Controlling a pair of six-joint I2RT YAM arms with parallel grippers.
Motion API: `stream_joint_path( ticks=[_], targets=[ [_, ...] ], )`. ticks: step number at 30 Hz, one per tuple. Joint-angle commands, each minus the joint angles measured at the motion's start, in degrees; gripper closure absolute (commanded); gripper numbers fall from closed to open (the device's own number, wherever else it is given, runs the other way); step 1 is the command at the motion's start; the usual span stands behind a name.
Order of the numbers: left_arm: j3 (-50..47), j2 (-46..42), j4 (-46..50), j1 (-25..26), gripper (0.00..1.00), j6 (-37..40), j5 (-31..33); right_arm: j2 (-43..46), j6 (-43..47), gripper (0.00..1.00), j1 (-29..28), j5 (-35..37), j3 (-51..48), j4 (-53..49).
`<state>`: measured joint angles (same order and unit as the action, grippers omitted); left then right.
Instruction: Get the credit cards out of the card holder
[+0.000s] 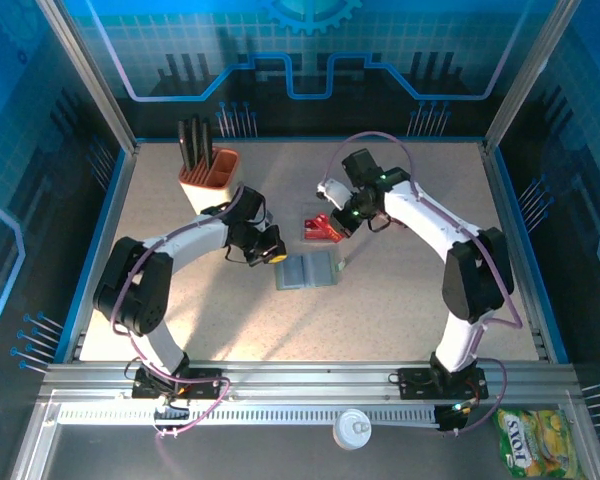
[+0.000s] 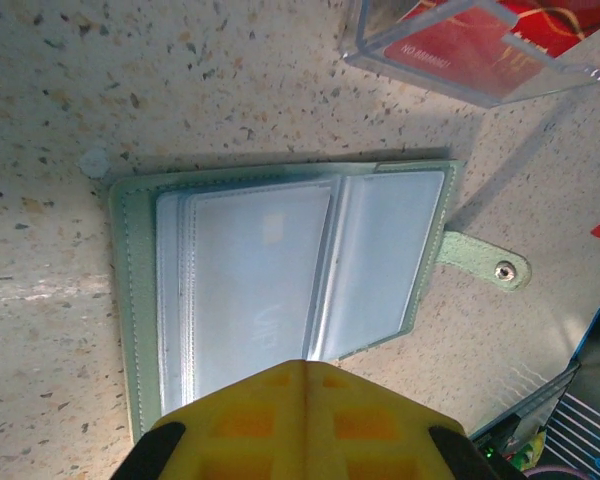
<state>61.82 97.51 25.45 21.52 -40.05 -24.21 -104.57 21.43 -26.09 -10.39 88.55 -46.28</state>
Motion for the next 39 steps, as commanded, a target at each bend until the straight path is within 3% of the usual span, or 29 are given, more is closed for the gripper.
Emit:
stream_joint_path(
  ticks=[1,7,14,21,31,39],
  targets=[
    [1.6,-1.8,2.1,-0.5,1.00,1.1,-0.4,-3.3,18.1,1.00,-0.8,3.1,4.9,-7.1],
    [0.6,-1.6,-0.6,-0.8,0.98,0.6,-3.2,-9.6,25.4,1.00,-1.2,6.6,14.1,-12.6],
    [2.9,-0.6,0.7,-1.0,0.96,4.1,-5.0,-15.3,26.9,1.00,-1.2,6.1,22.4,-16.5],
    [6.8,0.8,3.7,-1.0,0.96,6.8,-4.5,-19.6,29.3,1.00,-1.4,7.0,27.3,-18.3],
    [6.0,0.4,0.2,-1.0,0.97,2.6,-3.1,-23.5,31.0,1.00,-1.7,7.1,30.7,-18.9],
    [4.9,0.0,-1.3,-1.0,0.97,0.9,-2.2,-23.0,30.7,0.85,-2.2,8.2,29.6,-18.8]
  ],
)
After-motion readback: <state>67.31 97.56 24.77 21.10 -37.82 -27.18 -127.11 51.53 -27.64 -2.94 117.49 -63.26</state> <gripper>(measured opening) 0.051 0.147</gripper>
